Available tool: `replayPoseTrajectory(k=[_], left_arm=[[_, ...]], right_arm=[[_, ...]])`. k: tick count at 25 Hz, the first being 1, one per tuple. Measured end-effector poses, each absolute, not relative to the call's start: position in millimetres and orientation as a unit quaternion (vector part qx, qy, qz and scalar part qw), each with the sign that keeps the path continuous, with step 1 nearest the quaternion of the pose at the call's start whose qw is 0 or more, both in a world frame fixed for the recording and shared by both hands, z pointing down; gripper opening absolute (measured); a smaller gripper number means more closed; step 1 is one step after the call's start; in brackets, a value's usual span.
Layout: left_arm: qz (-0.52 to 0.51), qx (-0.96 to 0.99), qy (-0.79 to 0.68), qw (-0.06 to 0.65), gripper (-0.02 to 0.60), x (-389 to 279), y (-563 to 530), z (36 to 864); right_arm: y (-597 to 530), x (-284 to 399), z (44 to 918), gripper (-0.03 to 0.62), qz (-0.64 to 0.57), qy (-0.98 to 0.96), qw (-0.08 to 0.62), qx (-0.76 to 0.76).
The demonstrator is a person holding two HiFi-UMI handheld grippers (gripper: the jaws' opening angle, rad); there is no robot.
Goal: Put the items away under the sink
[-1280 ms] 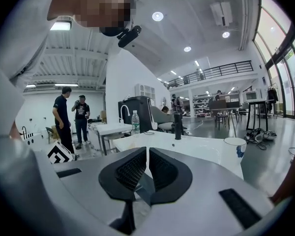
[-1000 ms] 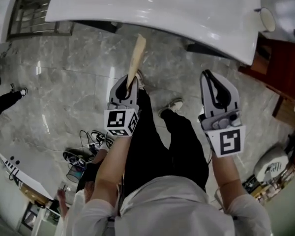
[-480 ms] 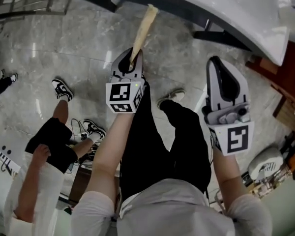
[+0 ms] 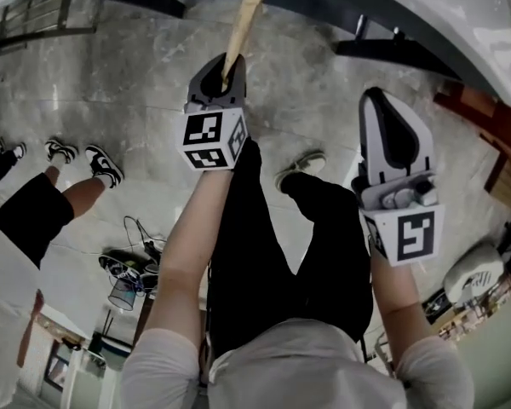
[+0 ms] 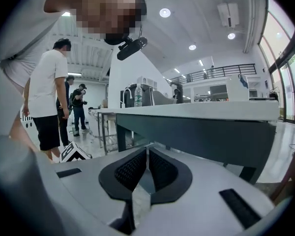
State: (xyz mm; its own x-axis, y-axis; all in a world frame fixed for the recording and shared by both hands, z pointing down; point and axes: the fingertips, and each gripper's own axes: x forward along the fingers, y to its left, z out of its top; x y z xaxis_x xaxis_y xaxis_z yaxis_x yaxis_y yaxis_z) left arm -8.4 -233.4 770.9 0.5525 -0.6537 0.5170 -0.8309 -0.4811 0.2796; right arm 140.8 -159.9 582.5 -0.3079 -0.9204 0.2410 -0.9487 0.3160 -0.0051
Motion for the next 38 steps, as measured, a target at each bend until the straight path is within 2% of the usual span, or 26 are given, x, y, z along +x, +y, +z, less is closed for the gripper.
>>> replayPoseTrajectory(k=[9, 22, 38], left_arm=[[0.18, 0.852, -0.427, 0.242, 0.061, 12, -270, 795], [0.206, 0.859, -0.407, 0.232, 0.061, 66, -315, 838], [0.19, 0.85, -0.41, 0.271, 0.071, 106, -372, 867]], right_arm=[[-175, 156, 607, 0.042, 0.07, -0.787, 0.066, 0.61], [-188, 185, 647, 0.042, 0.056, -0.764, 0.065, 0.64], [-204, 189, 671, 0.043, 0.073, -0.762, 0.063, 0.641]])
